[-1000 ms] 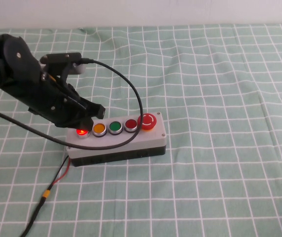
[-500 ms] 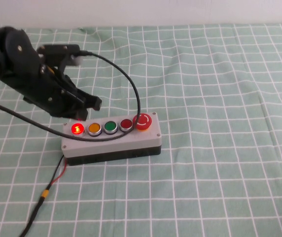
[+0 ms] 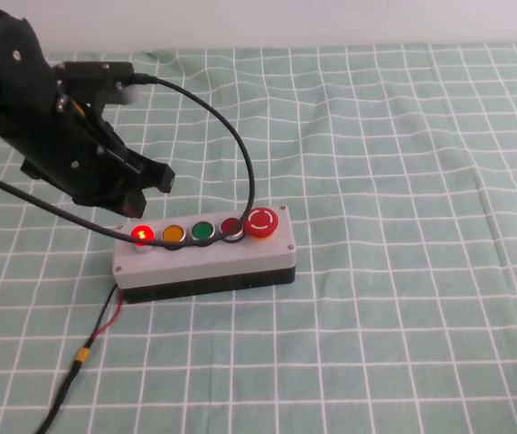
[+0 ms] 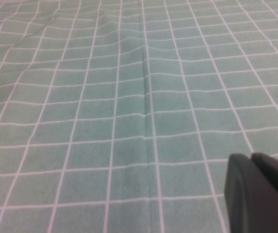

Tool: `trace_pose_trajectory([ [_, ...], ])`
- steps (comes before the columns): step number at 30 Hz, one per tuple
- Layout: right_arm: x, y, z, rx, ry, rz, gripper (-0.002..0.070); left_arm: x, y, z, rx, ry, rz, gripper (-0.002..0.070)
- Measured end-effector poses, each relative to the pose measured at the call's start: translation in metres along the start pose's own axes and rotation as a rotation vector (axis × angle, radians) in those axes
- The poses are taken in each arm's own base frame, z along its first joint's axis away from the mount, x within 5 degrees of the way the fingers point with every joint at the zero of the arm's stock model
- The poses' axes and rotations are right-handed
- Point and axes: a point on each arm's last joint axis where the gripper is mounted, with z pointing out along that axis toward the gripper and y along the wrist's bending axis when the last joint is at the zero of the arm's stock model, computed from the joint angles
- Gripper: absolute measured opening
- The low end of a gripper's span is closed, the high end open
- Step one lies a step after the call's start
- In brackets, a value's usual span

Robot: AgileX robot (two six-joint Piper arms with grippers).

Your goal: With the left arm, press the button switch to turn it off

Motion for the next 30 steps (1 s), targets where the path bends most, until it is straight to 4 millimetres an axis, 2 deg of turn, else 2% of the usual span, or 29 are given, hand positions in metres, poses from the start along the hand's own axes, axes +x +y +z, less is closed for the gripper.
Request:
trace_pose_trajectory([
  [9, 0.000, 0.000, 0.000, 0.000, 0.000, 0.000, -0.0016, -0.005, 0.008, 0.050, -0.007, 0.084, -0.020, -0.0003],
  [14, 0.000, 0.000, 0.000, 0.000, 0.000, 0.000, -0.0016, -0.008, 0.008, 0.052, -0.004, 0.076, -0.024, -0.0003],
  [17, 0.000, 0.000, 0.000, 0.000, 0.000, 0.000, -0.0016, -0.010, 0.007, 0.046, -0.002, 0.074, -0.021, -0.0003],
  [19, 0.000, 0.000, 0.000, 0.000, 0.000, 0.000, -0.0016, -0.012, 0.006, 0.033, -0.008, 0.066, -0.011, -0.0003],
  [21, 0.000, 0.000, 0.000, 0.000, 0.000, 0.000, -0.0016, -0.013, 0.003, 0.009, -0.013, 0.024, 0.000, -0.0003],
  [23, 0.000, 0.000, 0.000, 0.000, 0.000, 0.000, -0.0016, -0.015, -0.001, -0.024, -0.019, -0.065, 0.012, -0.0003],
  [26, 0.000, 0.000, 0.000, 0.000, 0.000, 0.000, -0.0016, -0.006, -0.010, -0.084, -0.031, -0.229, 0.040, -0.0003],
  [30, 0.000, 0.000, 0.000, 0.000, 0.000, 0.000, -0.0016, 0.022, -0.021, -0.159, -0.048, -0.428, 0.084, -0.0003],
])
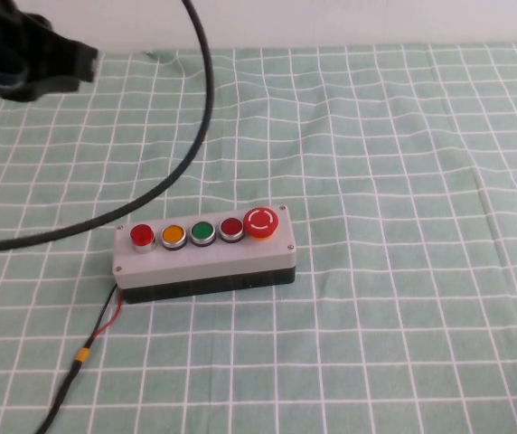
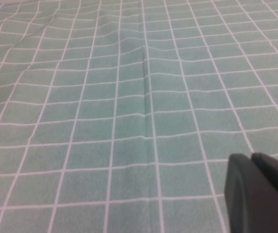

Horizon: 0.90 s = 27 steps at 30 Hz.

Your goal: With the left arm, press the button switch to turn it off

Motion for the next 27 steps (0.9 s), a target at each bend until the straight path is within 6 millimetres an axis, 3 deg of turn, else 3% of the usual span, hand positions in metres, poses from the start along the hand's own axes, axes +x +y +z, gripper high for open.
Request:
trace_pose_trajectory([
  [6, 0.000, 0.000, 0.000, 0.000, 0.000, 0.000, -0.0016, 0.028, -0.012, -0.082, -0.021, -0.164, 0.028, -0.0003],
  [13, 0.000, 0.000, 0.000, 0.000, 0.000, 0.000, -0.0016, 0.101, -0.025, -0.143, -0.042, -0.276, 0.042, -0.0003],
  [16, 0.000, 0.000, 0.000, 0.000, 0.000, 0.000, -0.0016, 0.141, -0.030, -0.159, -0.043, -0.327, -0.003, -0.0003],
  [20, 0.000, 0.000, 0.000, 0.000, 0.000, 0.000, -0.0016, 0.192, -0.029, -0.164, -0.104, -0.381, -0.052, -0.0003],
  [24, 0.000, 0.000, 0.000, 0.000, 0.000, 0.000, -0.0016, 0.230, -0.019, -0.153, -0.244, -0.370, -0.045, -0.0003],
  [27, 0.000, 0.000, 0.000, 0.000, 0.000, 0.000, -0.0016, 0.245, -0.014, -0.143, -0.298, -0.351, -0.030, -0.0003],
])
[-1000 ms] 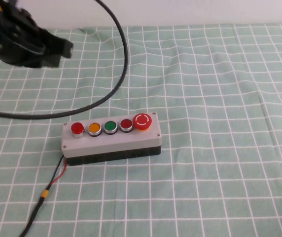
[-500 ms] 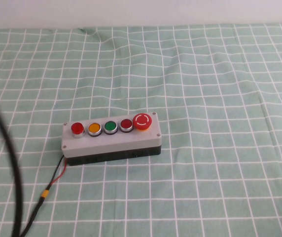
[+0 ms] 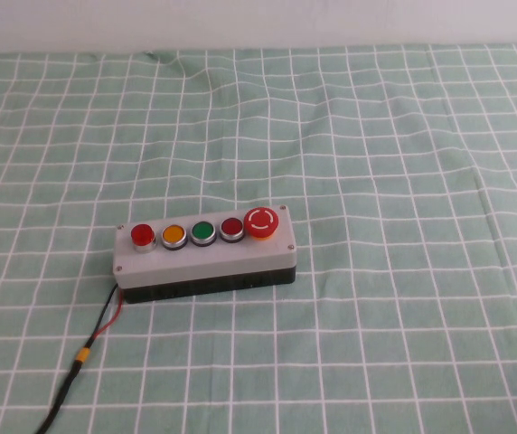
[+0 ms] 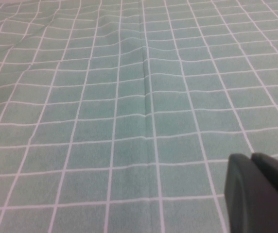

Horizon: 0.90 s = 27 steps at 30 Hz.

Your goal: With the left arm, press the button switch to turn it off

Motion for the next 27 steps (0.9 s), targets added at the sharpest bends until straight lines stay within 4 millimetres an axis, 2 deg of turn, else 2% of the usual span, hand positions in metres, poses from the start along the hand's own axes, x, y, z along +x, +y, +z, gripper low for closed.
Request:
trace_pose_trajectory([
  [6, 0.000, 0.000, 0.000, 0.000, 0.000, 0.000, -0.0016, 0.013, -0.003, 0.012, 0.006, 0.048, 0.004, -0.0003],
  [21, 0.000, 0.000, 0.000, 0.000, 0.000, 0.000, -0.0016, 0.016, -0.002, 0.015, -0.011, 0.059, 0.018, -0.0003],
  [27, 0.000, 0.000, 0.000, 0.000, 0.000, 0.000, -0.0016, 0.007, -0.006, 0.028, 0.006, -0.130, 0.026, -0.0003],
])
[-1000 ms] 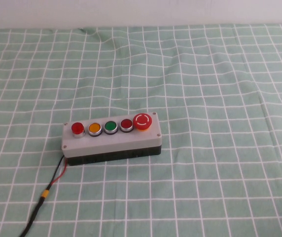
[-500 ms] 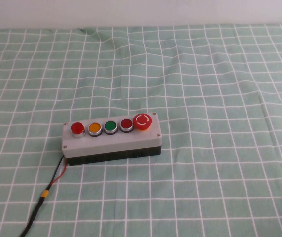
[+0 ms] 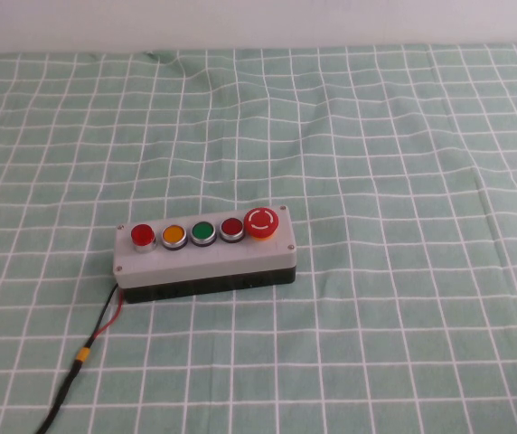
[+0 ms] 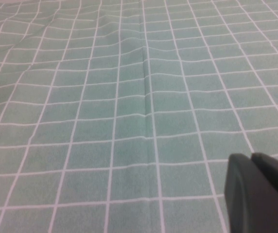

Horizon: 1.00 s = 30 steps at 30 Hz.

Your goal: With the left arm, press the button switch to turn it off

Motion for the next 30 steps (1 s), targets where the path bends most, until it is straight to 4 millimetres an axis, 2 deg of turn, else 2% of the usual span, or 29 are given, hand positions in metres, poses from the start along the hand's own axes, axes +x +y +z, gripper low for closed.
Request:
trace_pose_trajectory([
  [5, 0.000, 0.000, 0.000, 0.000, 0.000, 0.000, -0.0016, 0.008, -0.007, 0.022, -0.004, -0.151, -0.012, -0.0003],
  [10, 0.000, 0.000, 0.000, 0.000, 0.000, 0.000, -0.0016, 0.032, -0.013, 0.039, -0.030, -0.211, -0.055, -0.0003],
  [16, 0.000, 0.000, 0.000, 0.000, 0.000, 0.000, -0.0016, 0.071, -0.019, 0.048, -0.025, -0.246, -0.059, -0.0003],
  [23, 0.000, 0.000, 0.000, 0.000, 0.000, 0.000, -0.0016, 0.123, -0.027, 0.066, -0.018, -0.137, -0.140, -0.0003],
  [30, 0.000, 0.000, 0.000, 0.000, 0.000, 0.000, -0.0016, 0.146, -0.030, 0.069, -0.018, 0.060, -0.189, -0.0003],
])
